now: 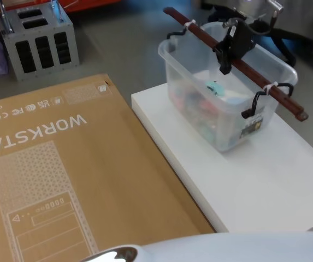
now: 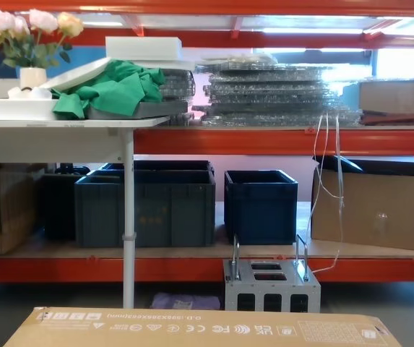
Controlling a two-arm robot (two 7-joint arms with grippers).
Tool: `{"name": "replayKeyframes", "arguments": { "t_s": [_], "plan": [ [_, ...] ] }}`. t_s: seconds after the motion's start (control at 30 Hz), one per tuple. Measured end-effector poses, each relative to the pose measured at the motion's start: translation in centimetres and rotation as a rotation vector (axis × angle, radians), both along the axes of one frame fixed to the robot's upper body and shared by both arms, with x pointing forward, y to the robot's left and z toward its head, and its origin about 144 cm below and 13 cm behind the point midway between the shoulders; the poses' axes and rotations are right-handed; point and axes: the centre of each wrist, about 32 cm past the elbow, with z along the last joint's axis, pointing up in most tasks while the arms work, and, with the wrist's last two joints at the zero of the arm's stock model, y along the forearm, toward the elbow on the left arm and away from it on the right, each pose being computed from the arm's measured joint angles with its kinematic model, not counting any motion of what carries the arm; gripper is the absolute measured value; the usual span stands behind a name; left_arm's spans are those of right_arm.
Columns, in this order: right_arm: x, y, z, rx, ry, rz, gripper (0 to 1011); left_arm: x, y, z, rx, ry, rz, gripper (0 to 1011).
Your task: Use one hand to grasp the basket and place it at the designated location.
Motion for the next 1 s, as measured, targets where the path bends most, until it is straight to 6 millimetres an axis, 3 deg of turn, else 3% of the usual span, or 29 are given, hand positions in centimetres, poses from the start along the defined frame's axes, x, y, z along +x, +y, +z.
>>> {"name": "replayKeyframes", "arguments": {
  "t_s": [1.0],
  "plan": [
    [-0.4, -2.6, -2.2, 0.032, 0.052, -0.108, 4, 0.0, 0.0, 0.0, 0.000, 0.000, 0.000, 0]
  ]
}}
